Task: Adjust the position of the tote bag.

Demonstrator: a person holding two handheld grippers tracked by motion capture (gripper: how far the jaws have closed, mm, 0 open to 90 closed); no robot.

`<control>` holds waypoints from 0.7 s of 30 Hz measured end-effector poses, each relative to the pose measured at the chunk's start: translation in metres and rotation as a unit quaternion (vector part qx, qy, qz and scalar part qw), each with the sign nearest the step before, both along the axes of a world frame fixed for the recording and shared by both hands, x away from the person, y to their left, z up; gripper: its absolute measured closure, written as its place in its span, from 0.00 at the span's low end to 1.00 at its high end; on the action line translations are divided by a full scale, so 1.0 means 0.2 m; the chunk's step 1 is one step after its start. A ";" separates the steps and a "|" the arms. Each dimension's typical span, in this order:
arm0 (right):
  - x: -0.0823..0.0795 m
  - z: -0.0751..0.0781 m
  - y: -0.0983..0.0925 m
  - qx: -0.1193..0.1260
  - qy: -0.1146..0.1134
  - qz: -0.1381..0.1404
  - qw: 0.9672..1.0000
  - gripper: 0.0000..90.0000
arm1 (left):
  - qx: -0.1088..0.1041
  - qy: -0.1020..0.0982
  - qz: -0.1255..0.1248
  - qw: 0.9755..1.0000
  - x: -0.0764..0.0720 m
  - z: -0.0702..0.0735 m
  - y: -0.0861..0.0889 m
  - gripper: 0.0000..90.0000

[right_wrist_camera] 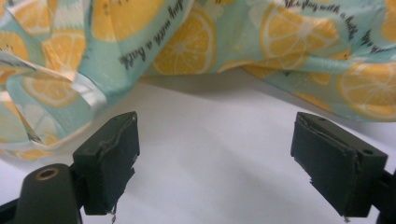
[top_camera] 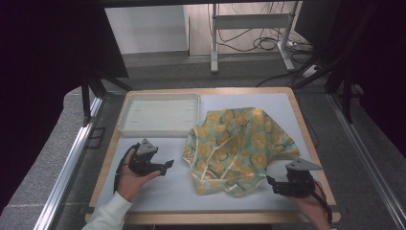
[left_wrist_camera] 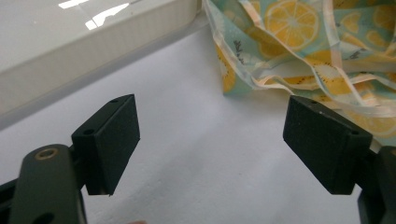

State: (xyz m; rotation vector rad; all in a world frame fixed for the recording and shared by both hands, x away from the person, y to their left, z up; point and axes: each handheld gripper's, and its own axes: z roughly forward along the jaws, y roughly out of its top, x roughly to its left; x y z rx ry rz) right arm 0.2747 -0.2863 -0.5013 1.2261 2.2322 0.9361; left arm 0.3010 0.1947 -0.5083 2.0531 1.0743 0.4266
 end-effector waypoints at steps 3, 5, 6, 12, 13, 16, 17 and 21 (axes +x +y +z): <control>0.00 0.00 -0.01 -0.003 0.001 0.001 1.000 0.18 | 0.004 0.006 0.000 1.000 0.00 -0.01 -0.02 0.21; 0.00 0.00 -0.01 -0.002 0.000 0.002 1.000 0.18 | 0.007 0.007 -0.001 1.000 0.00 -0.02 -0.03 0.21; 0.00 0.00 -0.01 -0.002 0.000 0.002 1.000 0.18 | 0.007 0.007 -0.001 1.000 0.00 -0.02 -0.03 0.21; 0.01 -0.01 -0.03 0.000 0.001 0.002 1.000 0.19 | 0.014 0.012 -0.010 1.000 -0.01 -0.03 -0.07 0.24; 0.01 -0.01 -0.03 0.001 0.002 0.001 1.000 0.19 | 0.016 0.012 -0.010 1.000 -0.01 -0.02 -0.08 0.24; 0.00 -0.01 -0.01 -0.007 -0.002 0.008 1.000 0.20 | 0.014 0.002 -0.016 1.000 -0.02 -0.01 -0.10 0.27; 0.00 -0.01 0.00 -0.007 -0.004 0.013 1.000 0.20 | 0.018 -0.002 -0.014 1.000 -0.02 -0.01 -0.11 0.27; 0.00 0.00 0.01 0.002 -0.006 0.022 1.000 0.21 | 0.007 0.013 -0.014 1.000 -0.04 0.03 -0.11 0.34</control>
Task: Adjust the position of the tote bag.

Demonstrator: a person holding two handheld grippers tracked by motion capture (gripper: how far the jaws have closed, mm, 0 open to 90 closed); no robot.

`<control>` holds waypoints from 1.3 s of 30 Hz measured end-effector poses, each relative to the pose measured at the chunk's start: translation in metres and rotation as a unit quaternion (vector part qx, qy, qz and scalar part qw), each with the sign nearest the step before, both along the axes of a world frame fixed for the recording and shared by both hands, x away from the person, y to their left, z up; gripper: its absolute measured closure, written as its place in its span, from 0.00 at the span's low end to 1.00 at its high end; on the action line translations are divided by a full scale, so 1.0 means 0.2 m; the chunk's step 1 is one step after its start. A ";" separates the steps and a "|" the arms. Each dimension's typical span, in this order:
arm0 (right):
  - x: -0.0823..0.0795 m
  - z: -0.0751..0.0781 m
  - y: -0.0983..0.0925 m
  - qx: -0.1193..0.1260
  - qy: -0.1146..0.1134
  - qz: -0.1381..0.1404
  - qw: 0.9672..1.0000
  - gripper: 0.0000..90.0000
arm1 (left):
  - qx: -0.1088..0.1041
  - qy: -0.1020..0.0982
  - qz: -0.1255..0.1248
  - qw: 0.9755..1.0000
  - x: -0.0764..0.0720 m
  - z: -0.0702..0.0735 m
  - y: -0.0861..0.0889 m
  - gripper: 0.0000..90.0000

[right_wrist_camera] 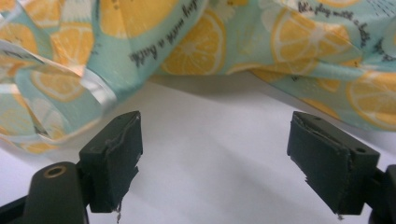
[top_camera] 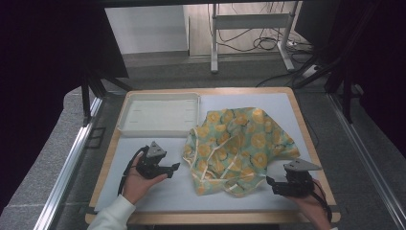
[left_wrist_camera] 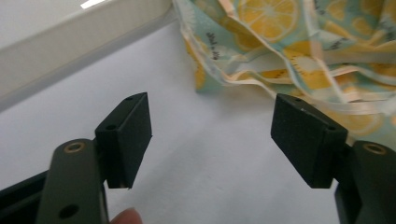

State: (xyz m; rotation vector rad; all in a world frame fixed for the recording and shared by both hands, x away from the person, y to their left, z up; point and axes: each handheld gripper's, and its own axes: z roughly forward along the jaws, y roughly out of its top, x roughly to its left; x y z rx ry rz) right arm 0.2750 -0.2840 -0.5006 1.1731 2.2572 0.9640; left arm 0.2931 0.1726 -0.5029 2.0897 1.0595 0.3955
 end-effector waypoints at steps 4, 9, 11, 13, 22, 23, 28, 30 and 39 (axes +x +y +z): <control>0.02 -0.01 0.01 -0.001 0.004 0.005 1.000 0.22 | 0.005 -0.007 0.003 1.000 -0.01 0.05 0.01 0.40; 0.02 -0.02 0.01 -0.007 0.007 0.007 1.000 0.22 | 0.006 -0.009 -0.002 1.000 0.02 0.09 -0.01 0.41; 0.01 -0.02 0.01 -0.004 0.005 0.003 1.000 0.22 | 0.004 -0.008 -0.008 1.000 0.05 0.12 -0.03 0.41; 0.00 -0.02 0.01 -0.004 0.005 0.002 1.000 0.22 | 0.003 -0.008 -0.010 1.000 0.06 0.13 -0.03 0.40; -0.02 -0.02 0.02 -0.008 0.000 0.008 1.000 0.22 | -0.010 -0.014 -0.023 1.000 0.11 0.22 -0.10 0.40; -0.02 -0.02 0.02 -0.008 0.000 0.008 1.000 0.22 | -0.010 -0.014 -0.023 1.000 0.11 0.22 -0.10 0.39; -0.02 -0.02 0.02 -0.009 0.000 0.007 1.000 0.22 | -0.013 -0.012 -0.027 0.999 0.18 0.25 -0.13 0.39; -0.02 -0.03 0.01 -0.009 0.001 0.005 1.000 0.22 | -0.015 -0.009 -0.026 1.000 0.20 0.26 -0.14 0.39; -0.02 -0.03 0.02 -0.010 0.001 0.006 1.000 0.22 | -0.009 -0.004 -0.031 0.999 0.29 0.29 -0.19 0.39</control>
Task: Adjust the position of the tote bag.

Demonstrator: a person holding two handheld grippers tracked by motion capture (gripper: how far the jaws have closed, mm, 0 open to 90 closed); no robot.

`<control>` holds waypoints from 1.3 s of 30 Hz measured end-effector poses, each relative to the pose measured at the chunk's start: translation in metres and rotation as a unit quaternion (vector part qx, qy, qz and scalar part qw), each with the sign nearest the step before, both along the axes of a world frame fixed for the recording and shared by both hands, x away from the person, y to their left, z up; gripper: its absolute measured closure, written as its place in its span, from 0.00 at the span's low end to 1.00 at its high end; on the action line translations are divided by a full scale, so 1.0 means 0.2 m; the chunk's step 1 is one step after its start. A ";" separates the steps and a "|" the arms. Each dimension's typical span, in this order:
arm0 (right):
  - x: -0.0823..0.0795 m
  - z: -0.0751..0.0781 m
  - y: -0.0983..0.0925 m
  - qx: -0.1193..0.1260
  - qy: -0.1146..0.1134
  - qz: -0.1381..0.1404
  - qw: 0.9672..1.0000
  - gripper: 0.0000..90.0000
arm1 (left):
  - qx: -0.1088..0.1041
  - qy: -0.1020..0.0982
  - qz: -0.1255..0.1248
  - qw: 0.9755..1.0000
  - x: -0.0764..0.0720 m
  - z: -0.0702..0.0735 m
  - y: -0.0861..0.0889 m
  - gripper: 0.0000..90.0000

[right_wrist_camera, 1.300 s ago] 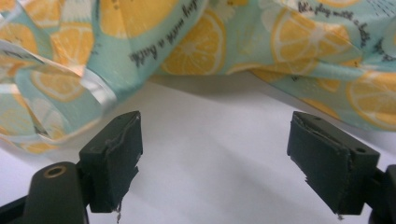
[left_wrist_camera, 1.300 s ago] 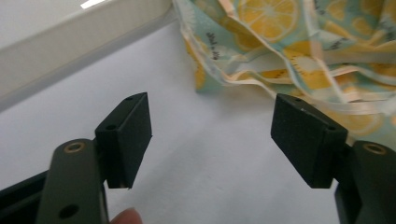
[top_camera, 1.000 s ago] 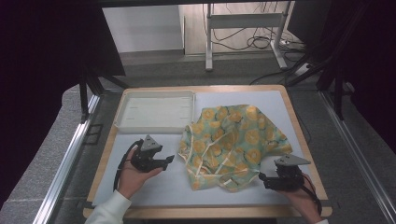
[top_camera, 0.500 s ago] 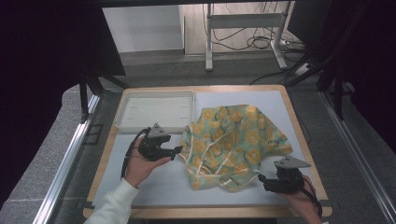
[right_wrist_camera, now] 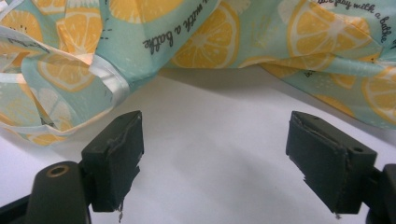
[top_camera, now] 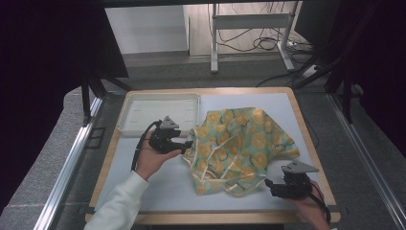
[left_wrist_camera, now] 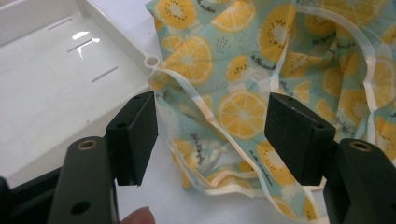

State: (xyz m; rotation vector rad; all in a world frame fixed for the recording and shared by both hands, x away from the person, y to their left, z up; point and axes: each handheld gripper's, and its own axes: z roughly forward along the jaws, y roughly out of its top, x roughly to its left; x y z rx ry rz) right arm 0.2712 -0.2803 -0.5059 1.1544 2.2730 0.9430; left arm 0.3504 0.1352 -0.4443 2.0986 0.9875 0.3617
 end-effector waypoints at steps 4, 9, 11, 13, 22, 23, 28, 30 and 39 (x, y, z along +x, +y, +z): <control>0.00 0.00 0.00 0.000 0.001 -0.001 1.000 0.22 | 0.000 0.004 -0.002 1.000 0.06 0.01 -0.03 0.39; 0.01 -0.01 -0.01 -0.002 0.001 0.001 1.000 0.22 | 0.005 0.004 -0.004 1.000 0.14 0.01 -0.06 0.39; 0.01 -0.01 -0.01 -0.002 0.001 0.001 1.000 0.22 | 0.005 0.005 -0.004 1.000 0.15 0.00 -0.07 0.39; 0.01 -0.01 -0.01 -0.001 0.002 -0.002 1.000 0.22 | 0.002 0.007 -0.006 1.000 0.19 0.00 -0.10 0.39; 0.02 -0.02 -0.01 -0.008 0.002 -0.003 1.000 0.22 | 0.008 0.018 -0.011 1.000 0.29 -0.02 -0.15 0.39; 0.02 -0.02 -0.01 -0.009 0.003 -0.003 1.000 0.22 | 0.008 0.017 -0.010 1.000 0.30 -0.02 -0.16 0.39; 0.02 -0.02 -0.01 -0.011 0.003 -0.003 1.000 0.22 | 0.014 0.020 -0.011 1.000 0.34 -0.01 -0.19 0.39; 0.02 -0.02 -0.01 -0.011 0.003 -0.003 1.000 0.22 | 0.017 0.020 -0.012 1.000 0.36 -0.01 -0.21 0.39; 0.02 -0.02 -0.01 -0.013 0.002 -0.003 1.000 0.22 | 0.031 0.021 -0.021 0.999 0.42 0.00 -0.29 0.38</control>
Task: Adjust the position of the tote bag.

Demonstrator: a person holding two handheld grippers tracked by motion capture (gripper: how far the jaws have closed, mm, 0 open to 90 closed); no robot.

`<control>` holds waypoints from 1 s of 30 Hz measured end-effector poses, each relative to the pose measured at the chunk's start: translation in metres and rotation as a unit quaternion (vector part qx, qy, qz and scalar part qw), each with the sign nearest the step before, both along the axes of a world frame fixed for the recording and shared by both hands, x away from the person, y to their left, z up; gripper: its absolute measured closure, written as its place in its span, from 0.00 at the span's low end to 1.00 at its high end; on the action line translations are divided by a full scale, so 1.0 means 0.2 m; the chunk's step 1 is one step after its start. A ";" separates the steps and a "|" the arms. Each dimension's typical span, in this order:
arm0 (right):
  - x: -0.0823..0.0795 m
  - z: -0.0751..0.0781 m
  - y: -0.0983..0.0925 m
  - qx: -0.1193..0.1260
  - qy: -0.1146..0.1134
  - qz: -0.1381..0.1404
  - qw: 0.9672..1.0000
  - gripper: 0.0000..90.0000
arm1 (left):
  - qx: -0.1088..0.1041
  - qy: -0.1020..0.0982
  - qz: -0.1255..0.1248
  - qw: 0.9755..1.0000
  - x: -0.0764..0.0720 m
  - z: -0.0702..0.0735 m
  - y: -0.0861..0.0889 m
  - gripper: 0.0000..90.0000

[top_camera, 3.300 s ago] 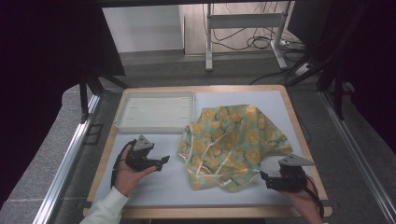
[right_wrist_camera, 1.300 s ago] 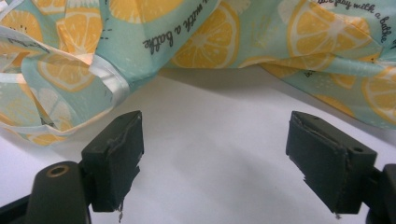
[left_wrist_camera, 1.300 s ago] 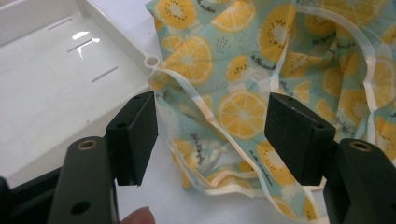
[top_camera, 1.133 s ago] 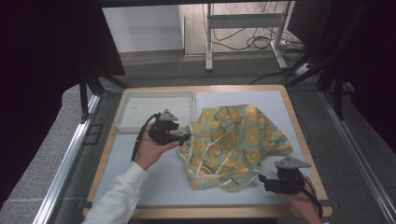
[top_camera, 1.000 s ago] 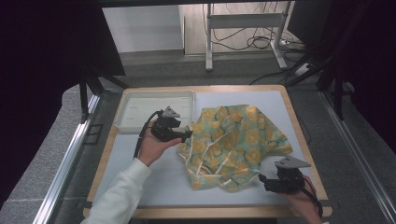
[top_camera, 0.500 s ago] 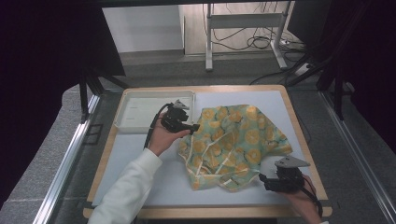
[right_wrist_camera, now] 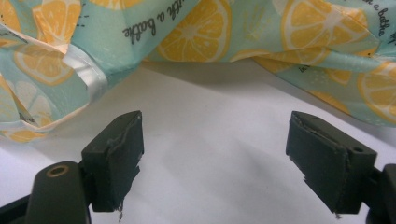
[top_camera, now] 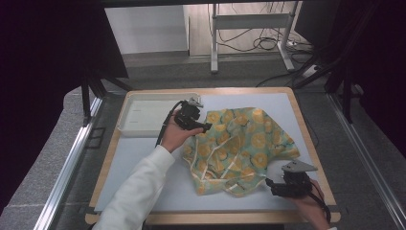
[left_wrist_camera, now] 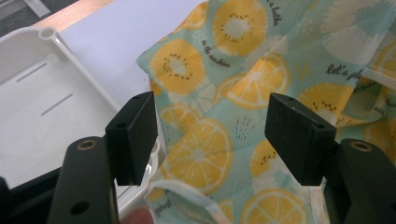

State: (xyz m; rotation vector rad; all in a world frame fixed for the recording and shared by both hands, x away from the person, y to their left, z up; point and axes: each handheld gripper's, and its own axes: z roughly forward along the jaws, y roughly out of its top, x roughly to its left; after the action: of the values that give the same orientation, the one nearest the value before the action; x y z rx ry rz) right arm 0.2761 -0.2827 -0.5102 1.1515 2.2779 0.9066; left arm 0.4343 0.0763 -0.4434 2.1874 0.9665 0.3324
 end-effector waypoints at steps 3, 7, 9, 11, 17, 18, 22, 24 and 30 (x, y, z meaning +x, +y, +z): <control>0.00 0.00 0.00 0.001 -0.002 -0.001 1.000 0.22 | 0.001 0.003 -0.001 1.000 0.02 0.00 -0.03 0.38; 0.00 0.00 0.00 0.001 -0.002 -0.001 1.000 0.22 | 0.007 0.003 -0.001 1.000 0.05 0.01 -0.07 0.38; 0.00 0.00 0.01 -0.001 -0.001 -0.001 1.000 0.22 | 0.016 0.004 0.000 1.000 0.08 0.02 -0.09 0.38; 0.00 0.00 0.01 0.000 0.001 -0.001 1.000 0.22 | 0.021 0.004 0.000 1.000 0.09 0.02 -0.09 0.38; 0.00 0.00 0.00 -0.002 0.000 0.000 1.000 0.22 | 0.042 0.011 0.008 0.999 0.17 0.01 -0.15 0.38; 0.00 0.00 0.00 -0.002 0.000 0.000 1.000 0.22 | 0.047 0.011 0.008 0.999 0.18 0.01 -0.15 0.37; 0.00 0.00 0.00 -0.003 0.000 0.001 1.000 0.22 | 0.058 0.014 0.013 0.998 0.22 -0.01 -0.16 0.37; 0.00 -0.01 0.01 -0.006 0.000 0.001 1.000 0.22 | 0.056 0.025 0.022 0.998 0.25 -0.05 -0.16 0.36; 0.00 -0.01 0.01 -0.010 0.000 0.003 1.000 0.22 | 0.051 0.048 0.035 0.997 0.28 -0.10 -0.14 0.34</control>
State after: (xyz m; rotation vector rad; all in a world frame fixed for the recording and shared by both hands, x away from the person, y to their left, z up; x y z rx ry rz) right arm 0.2760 -0.2808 -0.5121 1.1373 2.2871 0.8850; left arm 0.4905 0.0478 -0.4641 2.2828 1.1035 0.3176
